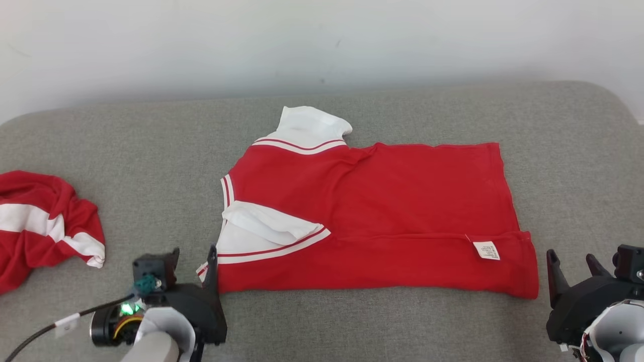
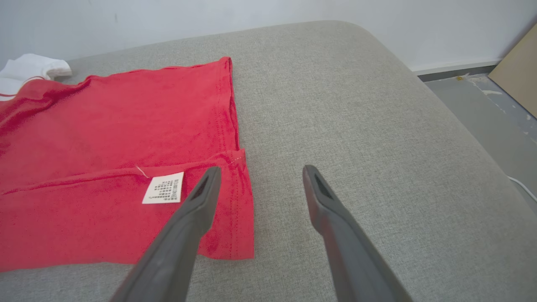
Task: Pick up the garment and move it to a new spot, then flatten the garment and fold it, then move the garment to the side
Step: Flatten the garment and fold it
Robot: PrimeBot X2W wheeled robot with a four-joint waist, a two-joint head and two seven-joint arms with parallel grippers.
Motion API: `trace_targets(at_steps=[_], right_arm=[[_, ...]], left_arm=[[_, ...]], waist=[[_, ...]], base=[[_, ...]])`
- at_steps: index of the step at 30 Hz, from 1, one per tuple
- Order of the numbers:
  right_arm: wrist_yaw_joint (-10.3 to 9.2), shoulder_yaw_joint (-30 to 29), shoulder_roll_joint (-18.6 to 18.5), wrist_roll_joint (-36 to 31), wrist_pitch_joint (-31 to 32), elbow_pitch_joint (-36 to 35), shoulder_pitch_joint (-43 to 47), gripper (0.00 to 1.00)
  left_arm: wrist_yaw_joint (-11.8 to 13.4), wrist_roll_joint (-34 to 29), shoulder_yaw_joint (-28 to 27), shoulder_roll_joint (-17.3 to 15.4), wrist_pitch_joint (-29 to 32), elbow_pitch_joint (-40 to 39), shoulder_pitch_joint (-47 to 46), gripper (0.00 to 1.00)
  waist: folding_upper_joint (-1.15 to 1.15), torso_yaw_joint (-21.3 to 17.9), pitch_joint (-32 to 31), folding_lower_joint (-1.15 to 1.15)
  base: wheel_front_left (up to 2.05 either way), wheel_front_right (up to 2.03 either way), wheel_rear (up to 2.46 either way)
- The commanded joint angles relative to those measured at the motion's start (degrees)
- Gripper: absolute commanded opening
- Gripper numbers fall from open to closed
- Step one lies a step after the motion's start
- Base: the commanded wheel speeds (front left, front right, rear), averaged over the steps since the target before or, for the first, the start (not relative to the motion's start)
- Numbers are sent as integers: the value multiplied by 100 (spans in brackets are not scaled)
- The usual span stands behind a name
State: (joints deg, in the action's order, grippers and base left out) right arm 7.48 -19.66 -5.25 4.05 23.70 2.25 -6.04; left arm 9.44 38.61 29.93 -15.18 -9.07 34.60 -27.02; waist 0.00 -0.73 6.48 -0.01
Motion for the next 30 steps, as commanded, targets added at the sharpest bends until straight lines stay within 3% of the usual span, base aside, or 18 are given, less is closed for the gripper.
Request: trace_targets(at_steps=[1, 12, 18, 19, 20, 21, 30], right_arm=[[4, 11, 50, 50, 98, -118, 93, 100], [4, 147, 212, 87, 409, -353, 252, 100], [4, 45, 238, -88, 458, -156, 29, 100], [4, 36, 242, -109, 492, -119, 0, 100], [4, 18, 244, -118, 510, -73, -24, 100], [4, -9, 245, -135, 555, -31, -34, 100], [4, -80, 245, -326, 650, -39, 46, 100]], left_arm=[[95, -77, 79, -78, 157, -75, 144, 100], [779, -199, 386, -274, 1369, -655, 448, 100], [916, -63, 292, -187, 1526, -554, 263, 100], [906, -48, 295, -174, 1576, -531, 237, 48], [891, -40, 323, -166, 1624, -501, 229, 36], [878, -8, 344, -144, 1683, -481, 231, 0], [897, 7, 445, -233, 1729, -635, 561, 0]], waist=[[0, -21, -44, 1], [0, -110, 140, 1], [0, -182, 328, 1], [0, -194, 363, 1], [0, -201, 389, 1], [0, -206, 415, 1], [0, -207, 596, 1]], base=[[0, 0, 0], [0, 0, 0], [0, 0, 0], [0, 0, 0], [0, 0, 0], [0, 0, 0], [0, 0, 0]])
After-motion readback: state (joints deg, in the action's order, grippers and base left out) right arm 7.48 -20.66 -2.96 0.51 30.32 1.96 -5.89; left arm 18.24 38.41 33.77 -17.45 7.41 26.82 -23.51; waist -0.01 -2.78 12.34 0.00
